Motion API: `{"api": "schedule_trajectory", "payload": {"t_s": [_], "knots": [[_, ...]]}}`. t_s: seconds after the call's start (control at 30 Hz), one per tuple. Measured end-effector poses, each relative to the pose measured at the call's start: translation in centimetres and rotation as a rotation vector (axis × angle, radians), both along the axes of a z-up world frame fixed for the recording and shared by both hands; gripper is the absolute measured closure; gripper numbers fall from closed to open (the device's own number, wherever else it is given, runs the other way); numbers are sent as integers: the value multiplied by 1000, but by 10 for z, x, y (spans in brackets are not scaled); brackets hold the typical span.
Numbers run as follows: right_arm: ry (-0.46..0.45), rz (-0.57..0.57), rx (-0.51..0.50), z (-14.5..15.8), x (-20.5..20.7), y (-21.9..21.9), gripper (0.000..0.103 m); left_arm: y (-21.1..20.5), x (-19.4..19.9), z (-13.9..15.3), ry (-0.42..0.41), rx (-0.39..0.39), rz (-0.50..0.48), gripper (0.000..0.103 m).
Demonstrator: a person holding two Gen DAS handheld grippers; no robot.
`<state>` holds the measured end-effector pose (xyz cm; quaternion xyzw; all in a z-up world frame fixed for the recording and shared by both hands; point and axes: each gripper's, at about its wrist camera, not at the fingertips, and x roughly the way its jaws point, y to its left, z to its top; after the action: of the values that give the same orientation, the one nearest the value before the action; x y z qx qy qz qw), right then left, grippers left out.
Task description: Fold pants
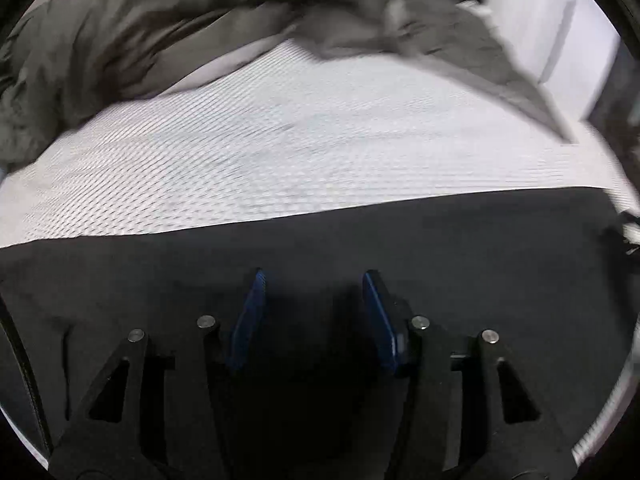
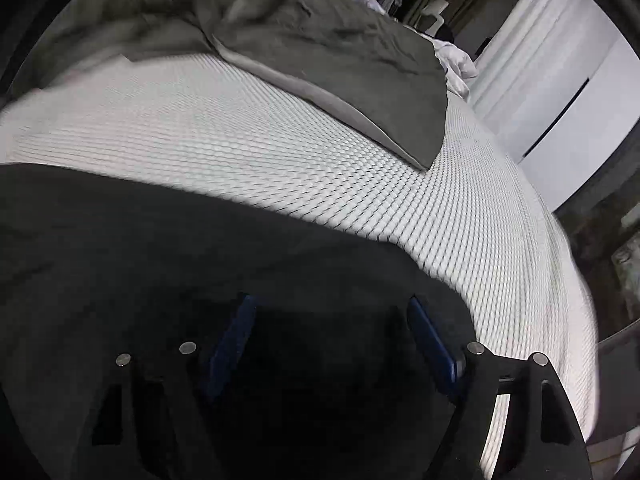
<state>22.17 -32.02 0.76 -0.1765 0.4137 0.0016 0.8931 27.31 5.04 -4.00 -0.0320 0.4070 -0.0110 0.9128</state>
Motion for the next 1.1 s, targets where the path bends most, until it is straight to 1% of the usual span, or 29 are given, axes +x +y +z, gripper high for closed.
{"api": "schedule_trajectory", "payload": {"t_s": [0.03, 0.07, 0.1, 0.13, 0.17, 0.2, 0.23, 0.27, 0.3, 0.33, 0.37, 0.4, 0.43, 0.53, 0.6, 0.63, 0.67, 0.73, 0.77, 0.8, 0.83, 0.87, 0.9, 0.93, 0.97, 1.0, 1.03, 1.07, 1.1], "knots": [[-16, -10, 73, 6, -24, -4, 18, -14, -12, 8, -25, -10, -49, 55], [-21, -23, 107, 6, -36, -10, 17, -28, -19, 11, -37, -12, -92, 55], [-23, -35, 138, 2, -52, -13, 17, -45, -27, 13, -44, -16, -144, 51], [-20, -38, 155, -4, -62, -11, 17, -64, -36, 10, -43, -37, -207, 47], [-10, -30, 165, -15, -73, -11, 17, -85, -47, 5, -28, -87, -297, 40], [5, -22, 156, -29, -64, -22, 18, -98, -54, 0, -11, -119, -353, 37], [21, -19, 125, -38, -73, -24, 18, -116, -62, -7, 18, -129, -408, 37], [17, -13, 114, -40, -77, -24, 18, -130, -68, -10, 35, -105, -445, 37], [10, -7, 127, -39, -81, -30, 18, -144, -75, -14, 41, -50, -474, 37], [5, -29, 135, -36, -91, -42, 18, -154, -80, -20, 44, 39, -483, 36], [-8, -72, 110, -37, -108, -62, 17, -159, -83, -25, 44, 119, -468, 30], [-16, -118, 97, -38, -108, -77, 17, -162, -87, -30, 37, 181, -450, 23], [-20, -150, 161, -37, -118, -95, 17, -161, -91, -30, 18, 188, -439, 23], [-54, -188, 411, -25, -139, -133, 17, -150, -96, -20, -5, 110, -408, 23], [-52, -192, 595, -20, -154, -156, 17, -149, -100, -10, -47, 53, -409, 23], [-43, -191, 680, -20, -158, -165, 17, -152, -103, -6, -71, 17, -419, 23], [-36, -194, 743, -22, -156, -173, 17, -155, -104, -3, -78, -16, -440, 23], [-14, -202, 846, -32, -150, -182, 17, -160, -107, -3, -61, -42, -489, 23], [0, -203, 900, -39, -142, -188, 17, -169, -107, -7, -49, -27, -510, 23], [5, -201, 948, -45, -137, -190, 17, -180, -107, -15, -21, 28, -528, 23], [2, -198, 980, -48, -132, -192, 17, -185, -105, -23, -1, 67, -534, 23], [-15, -197, 1007, -51, -126, -193, 17, -193, -105, -31, 20, 112, -537, 22], [-37, -206, 1027, -50, -125, -193, 17, -197, -106, -36, 22, 142, -538, 21], [-55, -215, 1049, -51, -116, -199, 19, -197, -107, -36, 17, 142, -540, 21], [-79, -215, 1070, -48, -105, -201, 32, -196, -107, -35, 17, 134, -545, 21], [-88, -233, 1069, -46, -89, -207, 44, -194, -108, -32, 20, 117, -549, 21], [-95, -280, 1042, -47, -83, -203, 69, -191, -109, -30, 21, 90, -549, 21], [-94, -293, 1036, -47, -62, -202, 73, -187, -110, -28, 18, 65, -547, 21], [-104, -299, 1036, -45, -57, -198, 76, -178, -111, -22, 5, 33, -537, 21]]}}
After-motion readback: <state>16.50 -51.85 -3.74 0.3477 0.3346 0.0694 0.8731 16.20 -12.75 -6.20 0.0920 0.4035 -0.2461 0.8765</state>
